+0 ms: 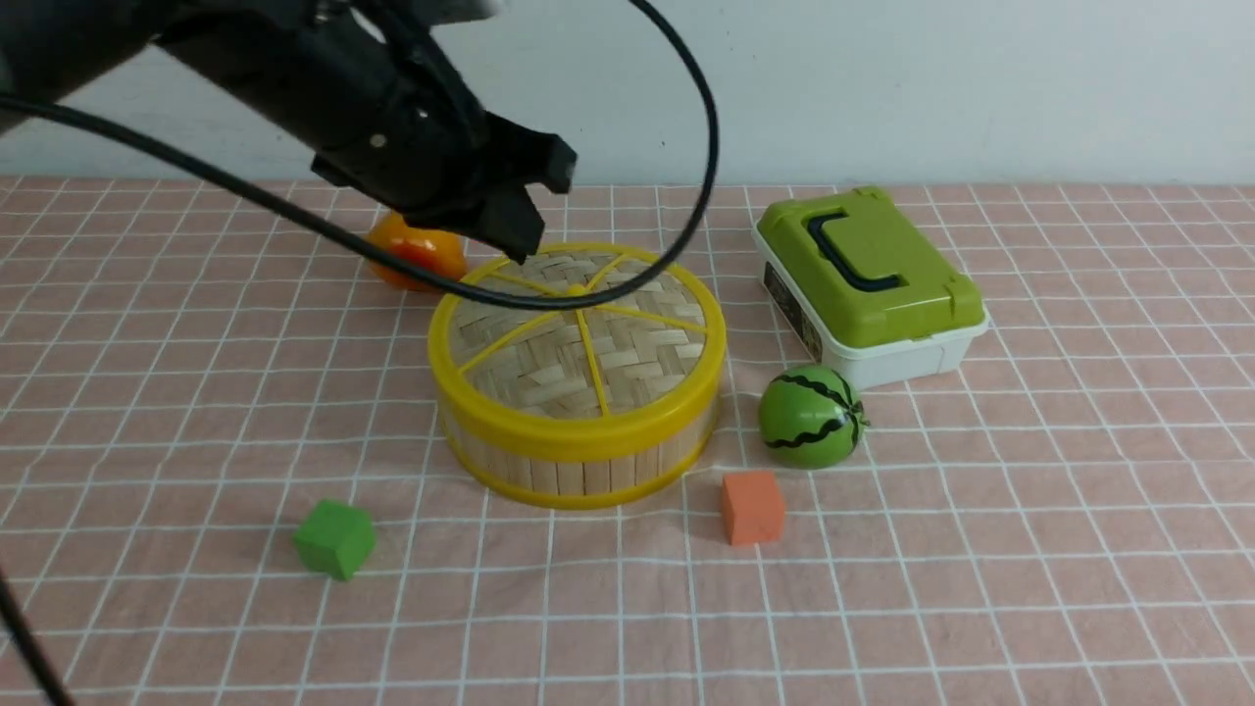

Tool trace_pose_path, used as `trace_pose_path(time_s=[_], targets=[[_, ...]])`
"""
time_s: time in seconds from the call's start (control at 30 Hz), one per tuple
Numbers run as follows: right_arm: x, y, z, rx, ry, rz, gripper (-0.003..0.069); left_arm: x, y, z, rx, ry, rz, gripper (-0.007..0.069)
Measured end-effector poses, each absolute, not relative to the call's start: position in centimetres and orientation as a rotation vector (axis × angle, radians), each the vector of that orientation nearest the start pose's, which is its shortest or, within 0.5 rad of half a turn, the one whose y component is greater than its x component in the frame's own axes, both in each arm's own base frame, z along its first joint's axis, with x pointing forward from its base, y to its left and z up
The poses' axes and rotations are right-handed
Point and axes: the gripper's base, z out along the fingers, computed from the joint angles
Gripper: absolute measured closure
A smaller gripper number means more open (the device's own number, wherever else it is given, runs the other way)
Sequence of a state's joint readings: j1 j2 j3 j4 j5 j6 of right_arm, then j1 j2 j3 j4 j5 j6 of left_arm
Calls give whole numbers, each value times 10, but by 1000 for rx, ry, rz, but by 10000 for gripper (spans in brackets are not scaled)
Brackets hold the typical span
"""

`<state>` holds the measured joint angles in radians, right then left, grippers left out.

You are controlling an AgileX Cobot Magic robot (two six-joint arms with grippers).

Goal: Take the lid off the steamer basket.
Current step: Use the left arm to lift the lid of the steamer

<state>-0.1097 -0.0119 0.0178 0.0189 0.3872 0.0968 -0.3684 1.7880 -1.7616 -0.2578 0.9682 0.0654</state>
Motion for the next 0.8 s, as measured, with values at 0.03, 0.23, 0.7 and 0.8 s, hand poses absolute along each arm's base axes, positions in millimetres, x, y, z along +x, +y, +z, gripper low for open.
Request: trace_pose_path(time_s=[0.03,0.23,0.7,0.8], targets=[[52,-5,173,205,1865,10,418,375,-170,354,459,2468,-423,637],[52,-5,173,205,1865,10,418,401,-206,345,538,2461,-251,540],[52,-5,173,205,1865,10,418,447,-216,283,389,2508,-108,231],[52,-5,173,205,1865,10,418,451,-218,280,367,2490,-113,252]])
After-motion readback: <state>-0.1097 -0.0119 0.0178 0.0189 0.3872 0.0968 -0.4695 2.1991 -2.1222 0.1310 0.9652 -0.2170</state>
